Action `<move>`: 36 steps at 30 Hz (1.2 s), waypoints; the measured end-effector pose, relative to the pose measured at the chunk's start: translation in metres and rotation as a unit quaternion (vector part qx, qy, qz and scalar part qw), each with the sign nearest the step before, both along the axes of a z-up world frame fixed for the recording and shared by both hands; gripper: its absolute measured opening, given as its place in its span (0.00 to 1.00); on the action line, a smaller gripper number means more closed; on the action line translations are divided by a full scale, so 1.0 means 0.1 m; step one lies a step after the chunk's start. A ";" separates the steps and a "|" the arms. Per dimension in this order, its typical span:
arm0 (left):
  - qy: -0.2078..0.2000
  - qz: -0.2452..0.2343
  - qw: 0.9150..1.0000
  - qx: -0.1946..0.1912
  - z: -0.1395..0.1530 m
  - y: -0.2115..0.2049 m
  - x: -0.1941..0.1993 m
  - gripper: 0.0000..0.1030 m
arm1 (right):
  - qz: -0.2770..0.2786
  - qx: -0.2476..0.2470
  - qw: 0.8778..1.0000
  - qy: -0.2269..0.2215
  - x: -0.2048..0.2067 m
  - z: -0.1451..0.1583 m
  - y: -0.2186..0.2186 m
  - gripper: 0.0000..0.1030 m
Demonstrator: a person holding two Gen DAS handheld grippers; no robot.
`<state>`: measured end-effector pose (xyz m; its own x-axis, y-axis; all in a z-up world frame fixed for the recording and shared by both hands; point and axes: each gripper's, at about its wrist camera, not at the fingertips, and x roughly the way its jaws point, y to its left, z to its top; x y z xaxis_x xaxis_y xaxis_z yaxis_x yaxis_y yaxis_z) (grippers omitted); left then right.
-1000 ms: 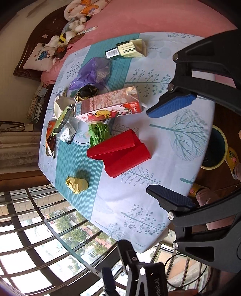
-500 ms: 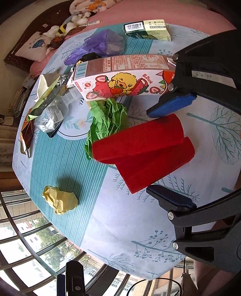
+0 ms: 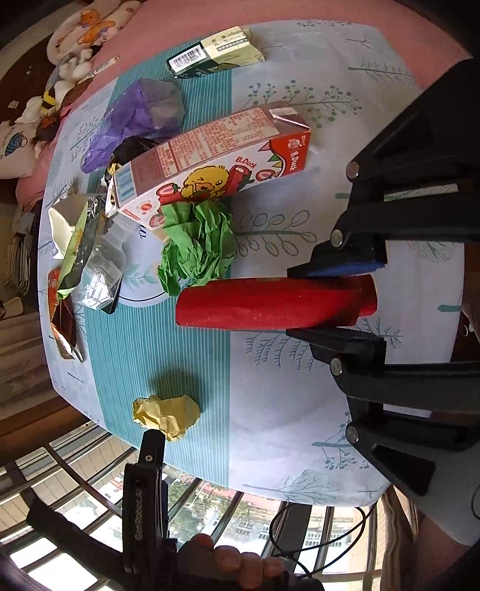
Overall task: Collect trash
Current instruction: 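Grasp the red paper with the right tool while the left tool grasps the crumpled yellow paper, then carry the red and yellow papers in both tools down over the bin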
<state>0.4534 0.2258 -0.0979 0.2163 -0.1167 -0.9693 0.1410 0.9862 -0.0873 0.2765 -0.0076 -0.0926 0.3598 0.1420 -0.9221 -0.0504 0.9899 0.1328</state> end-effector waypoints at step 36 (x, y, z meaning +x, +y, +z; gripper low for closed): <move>-0.070 -0.088 0.994 0.001 0.40 -1.11 -1.25 0.41 | -0.064 -0.061 0.992 -0.093 -1.56 1.15 -0.69 0.18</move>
